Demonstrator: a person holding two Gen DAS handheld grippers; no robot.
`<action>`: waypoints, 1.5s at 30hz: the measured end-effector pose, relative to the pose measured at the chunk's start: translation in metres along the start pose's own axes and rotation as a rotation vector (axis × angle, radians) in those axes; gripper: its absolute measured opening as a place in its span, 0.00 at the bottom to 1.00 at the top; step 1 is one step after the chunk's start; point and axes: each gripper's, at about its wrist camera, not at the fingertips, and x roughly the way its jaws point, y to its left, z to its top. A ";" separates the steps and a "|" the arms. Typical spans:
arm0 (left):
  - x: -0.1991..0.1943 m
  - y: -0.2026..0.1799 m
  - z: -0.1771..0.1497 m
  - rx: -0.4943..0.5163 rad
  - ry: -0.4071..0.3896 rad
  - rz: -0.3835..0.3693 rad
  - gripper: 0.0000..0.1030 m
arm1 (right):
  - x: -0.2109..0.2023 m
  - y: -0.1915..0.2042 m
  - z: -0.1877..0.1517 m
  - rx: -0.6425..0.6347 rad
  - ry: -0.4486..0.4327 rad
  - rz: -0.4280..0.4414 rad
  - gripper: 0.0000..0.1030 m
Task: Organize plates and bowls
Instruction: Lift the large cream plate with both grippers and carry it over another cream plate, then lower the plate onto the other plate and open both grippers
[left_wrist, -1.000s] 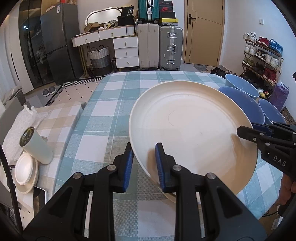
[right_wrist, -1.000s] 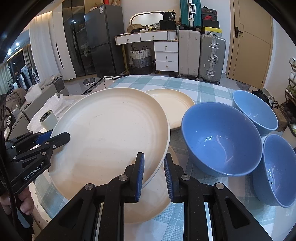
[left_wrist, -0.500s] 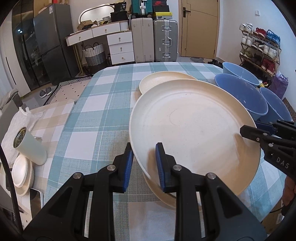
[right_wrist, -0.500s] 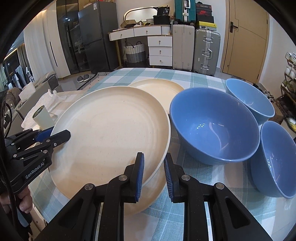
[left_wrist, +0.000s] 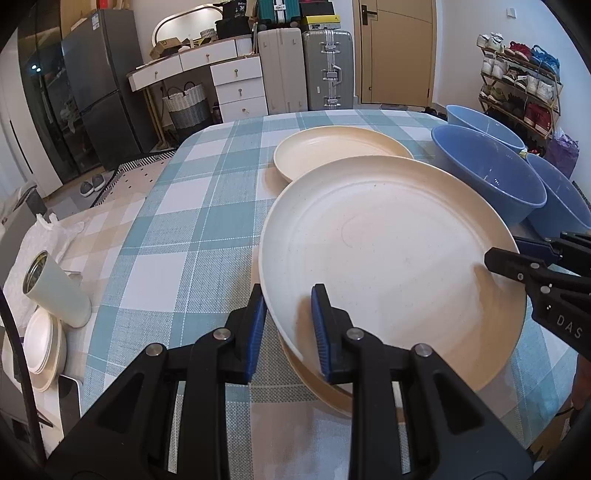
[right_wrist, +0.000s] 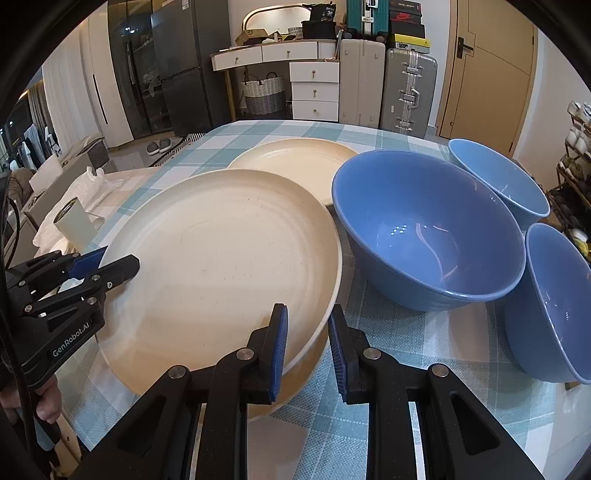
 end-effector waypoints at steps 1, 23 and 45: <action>0.001 0.000 0.000 -0.001 0.001 0.001 0.21 | 0.002 0.001 -0.002 -0.002 0.001 -0.007 0.22; 0.018 -0.013 -0.021 0.029 0.028 0.040 0.21 | 0.019 0.009 -0.020 -0.014 0.041 -0.049 0.23; 0.020 -0.008 -0.023 0.000 0.042 -0.004 0.36 | 0.022 0.011 -0.027 -0.023 0.046 -0.033 0.33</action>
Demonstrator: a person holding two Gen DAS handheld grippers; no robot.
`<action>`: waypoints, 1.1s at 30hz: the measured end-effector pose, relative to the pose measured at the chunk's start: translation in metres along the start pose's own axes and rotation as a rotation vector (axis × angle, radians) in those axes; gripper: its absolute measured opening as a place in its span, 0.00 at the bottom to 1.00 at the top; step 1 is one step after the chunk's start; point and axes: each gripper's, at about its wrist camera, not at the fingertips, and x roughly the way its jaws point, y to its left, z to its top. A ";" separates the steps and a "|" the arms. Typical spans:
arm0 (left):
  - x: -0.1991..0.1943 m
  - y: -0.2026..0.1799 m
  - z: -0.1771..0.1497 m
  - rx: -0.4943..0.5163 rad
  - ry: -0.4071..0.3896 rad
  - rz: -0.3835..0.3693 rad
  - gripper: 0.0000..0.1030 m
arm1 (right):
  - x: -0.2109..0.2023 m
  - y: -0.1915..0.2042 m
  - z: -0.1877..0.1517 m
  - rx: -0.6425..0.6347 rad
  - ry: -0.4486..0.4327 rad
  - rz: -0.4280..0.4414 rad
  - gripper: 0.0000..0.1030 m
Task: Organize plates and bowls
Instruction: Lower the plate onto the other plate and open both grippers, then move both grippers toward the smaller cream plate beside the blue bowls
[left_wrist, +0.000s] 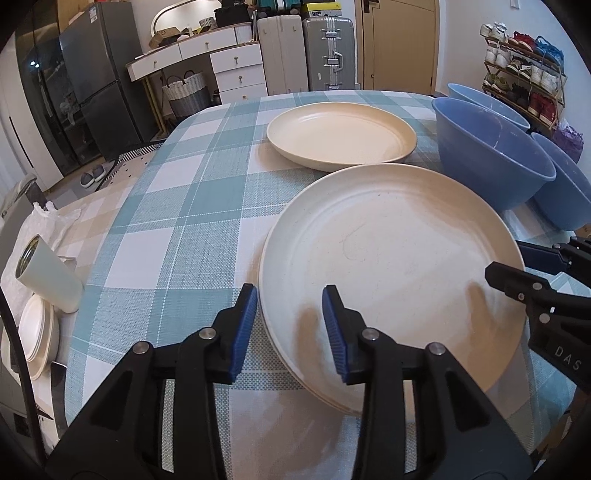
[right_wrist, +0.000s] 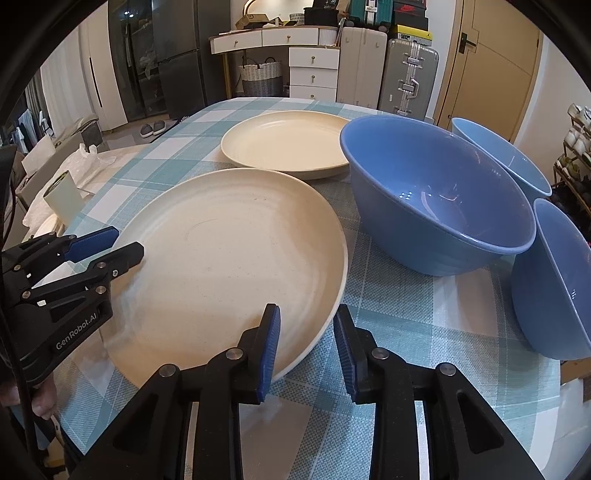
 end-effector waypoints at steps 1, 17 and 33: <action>-0.001 -0.001 0.000 -0.003 -0.001 -0.006 0.43 | -0.001 0.000 0.000 -0.001 -0.005 0.002 0.36; -0.030 0.007 0.020 -0.075 -0.039 -0.107 0.77 | -0.054 -0.003 0.021 -0.031 -0.146 0.080 0.88; -0.061 0.023 0.045 -0.116 -0.095 -0.134 0.98 | -0.081 0.005 0.058 -0.124 -0.214 0.010 0.99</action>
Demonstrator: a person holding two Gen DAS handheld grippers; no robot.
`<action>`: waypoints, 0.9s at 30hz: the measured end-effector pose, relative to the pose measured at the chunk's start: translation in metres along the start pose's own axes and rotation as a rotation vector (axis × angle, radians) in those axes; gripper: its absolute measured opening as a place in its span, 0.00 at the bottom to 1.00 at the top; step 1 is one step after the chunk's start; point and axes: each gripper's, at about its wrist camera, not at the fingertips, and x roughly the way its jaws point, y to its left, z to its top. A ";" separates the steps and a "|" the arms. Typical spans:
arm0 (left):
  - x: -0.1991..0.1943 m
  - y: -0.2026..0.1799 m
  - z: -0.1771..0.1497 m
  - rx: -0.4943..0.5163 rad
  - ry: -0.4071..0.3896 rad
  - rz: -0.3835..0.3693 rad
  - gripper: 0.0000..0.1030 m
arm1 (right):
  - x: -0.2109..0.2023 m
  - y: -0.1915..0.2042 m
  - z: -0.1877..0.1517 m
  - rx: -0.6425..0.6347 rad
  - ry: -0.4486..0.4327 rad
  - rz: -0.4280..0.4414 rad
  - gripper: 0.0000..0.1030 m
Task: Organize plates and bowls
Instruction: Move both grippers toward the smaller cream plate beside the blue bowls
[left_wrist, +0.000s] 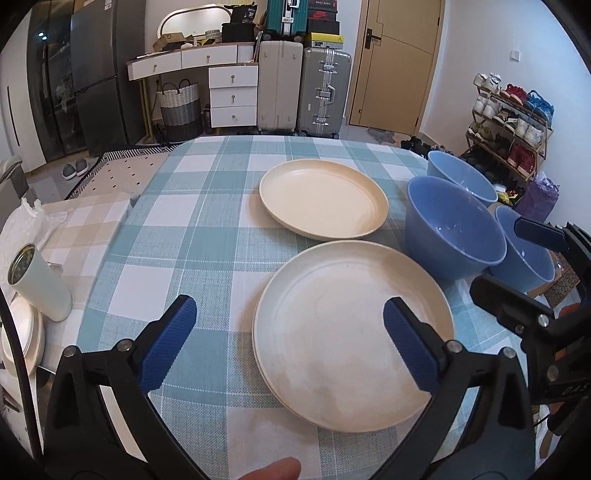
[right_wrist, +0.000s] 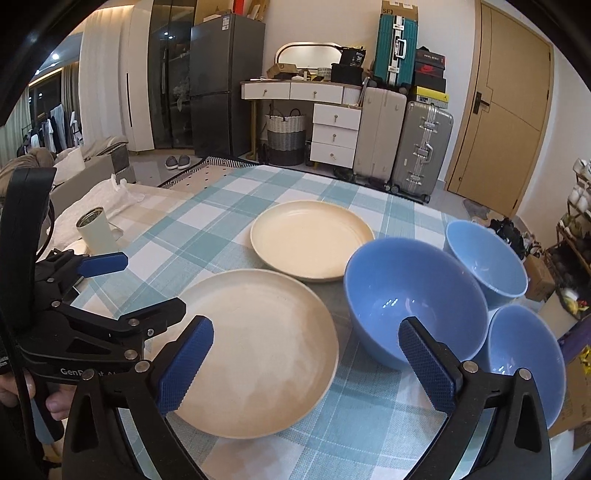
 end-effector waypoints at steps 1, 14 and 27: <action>0.000 0.002 0.003 -0.003 -0.001 -0.003 0.98 | -0.001 -0.001 0.004 -0.005 -0.002 -0.004 0.99; -0.008 0.001 0.044 -0.001 -0.019 -0.013 0.98 | -0.009 -0.036 0.052 0.091 -0.015 0.030 0.99; 0.012 0.007 0.071 -0.018 0.017 -0.036 0.98 | 0.014 -0.055 0.097 0.085 0.032 0.049 0.99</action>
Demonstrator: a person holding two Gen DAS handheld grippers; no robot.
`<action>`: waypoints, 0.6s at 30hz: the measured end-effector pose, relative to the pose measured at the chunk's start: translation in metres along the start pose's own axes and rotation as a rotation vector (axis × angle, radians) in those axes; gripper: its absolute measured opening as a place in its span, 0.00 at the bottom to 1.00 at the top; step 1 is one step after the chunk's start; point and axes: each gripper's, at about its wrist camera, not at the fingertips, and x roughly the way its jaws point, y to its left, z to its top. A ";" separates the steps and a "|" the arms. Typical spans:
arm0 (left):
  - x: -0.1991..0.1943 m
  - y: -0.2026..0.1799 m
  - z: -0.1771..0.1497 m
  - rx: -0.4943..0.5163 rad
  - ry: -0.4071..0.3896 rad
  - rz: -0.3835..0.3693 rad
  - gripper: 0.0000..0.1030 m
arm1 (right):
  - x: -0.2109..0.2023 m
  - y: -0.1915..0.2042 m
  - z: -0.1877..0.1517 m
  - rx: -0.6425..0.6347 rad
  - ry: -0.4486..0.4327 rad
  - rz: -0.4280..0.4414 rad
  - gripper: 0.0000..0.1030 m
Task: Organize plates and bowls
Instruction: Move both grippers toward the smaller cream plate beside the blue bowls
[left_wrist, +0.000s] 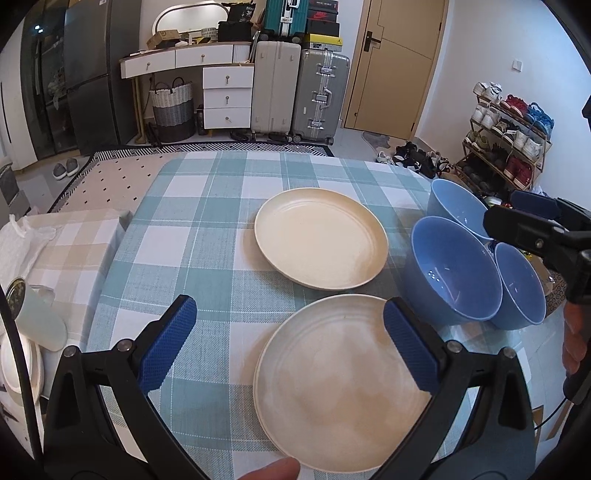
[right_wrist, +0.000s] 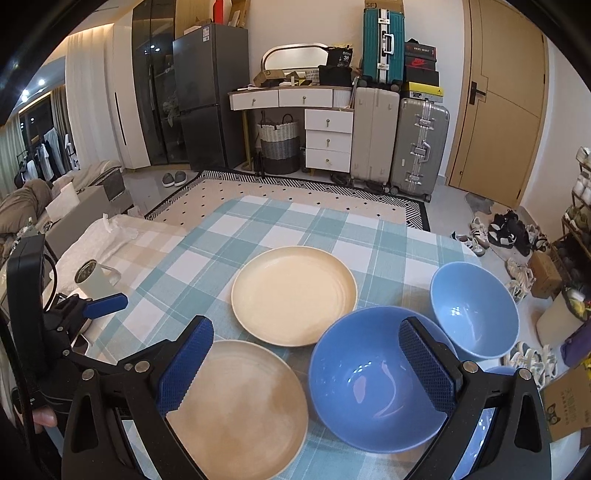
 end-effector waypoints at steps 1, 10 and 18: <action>0.002 0.001 0.002 -0.004 0.001 0.002 0.98 | 0.003 -0.001 0.002 0.002 0.006 0.005 0.99; 0.023 0.011 0.017 -0.038 0.021 0.009 0.98 | 0.043 -0.017 0.023 0.041 0.088 0.039 0.99; 0.047 0.018 0.029 -0.051 0.057 0.010 0.98 | 0.081 -0.030 0.033 0.055 0.174 0.026 0.99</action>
